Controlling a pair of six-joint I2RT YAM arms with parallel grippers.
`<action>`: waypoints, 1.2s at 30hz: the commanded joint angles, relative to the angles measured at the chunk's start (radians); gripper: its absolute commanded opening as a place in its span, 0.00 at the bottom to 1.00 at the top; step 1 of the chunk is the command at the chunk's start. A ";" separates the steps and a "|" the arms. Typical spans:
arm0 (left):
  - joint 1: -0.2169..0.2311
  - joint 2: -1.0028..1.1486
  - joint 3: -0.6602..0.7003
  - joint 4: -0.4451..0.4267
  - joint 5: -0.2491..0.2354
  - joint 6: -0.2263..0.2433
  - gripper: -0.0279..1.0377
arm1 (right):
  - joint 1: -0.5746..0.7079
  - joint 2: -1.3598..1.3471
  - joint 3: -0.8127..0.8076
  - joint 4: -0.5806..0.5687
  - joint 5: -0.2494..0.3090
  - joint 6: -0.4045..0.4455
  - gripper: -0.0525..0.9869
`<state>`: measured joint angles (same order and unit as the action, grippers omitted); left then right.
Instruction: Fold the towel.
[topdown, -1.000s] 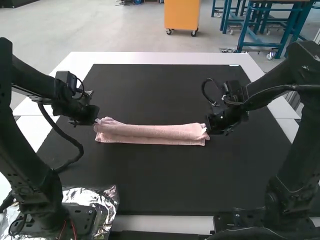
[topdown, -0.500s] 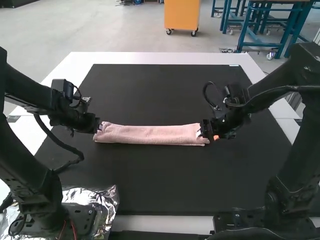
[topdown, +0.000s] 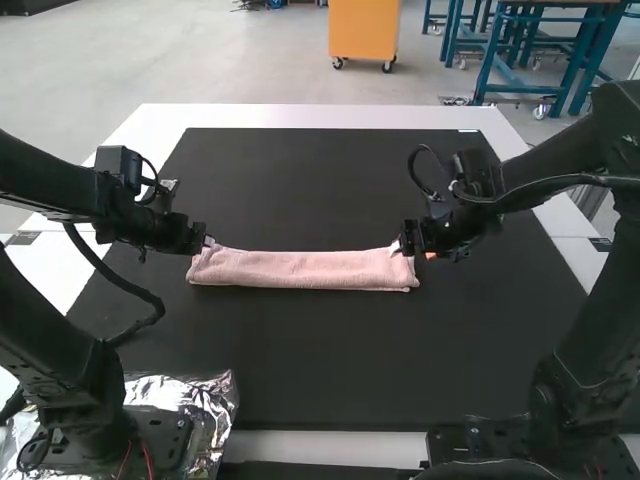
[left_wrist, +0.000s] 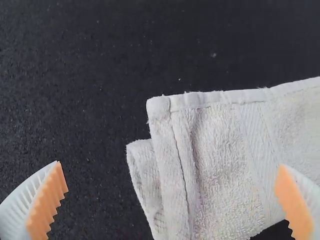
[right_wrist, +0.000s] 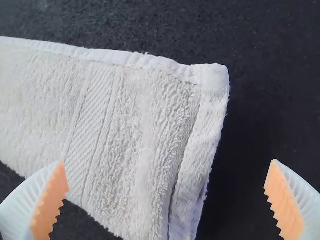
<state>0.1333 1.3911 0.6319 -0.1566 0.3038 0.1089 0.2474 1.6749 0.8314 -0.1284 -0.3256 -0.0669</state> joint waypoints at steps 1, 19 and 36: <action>0.006 -0.017 0.029 0.005 0.014 -0.026 0.94 | 0.012 0.029 -0.006 0.012 0.008 0.009 0.92; 0.003 -0.020 0.025 0.011 0.017 -0.041 0.94 | 0.049 0.131 -0.003 0.085 0.010 0.012 0.90; 0.003 -0.020 0.026 0.037 0.021 -0.067 0.94 | -0.014 0.108 -0.011 0.024 -0.119 -0.042 0.03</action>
<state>0.1337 1.3911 0.6319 -0.1291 0.3126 0.0532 0.2661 1.8278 0.8497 -0.0753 -0.3473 -0.0990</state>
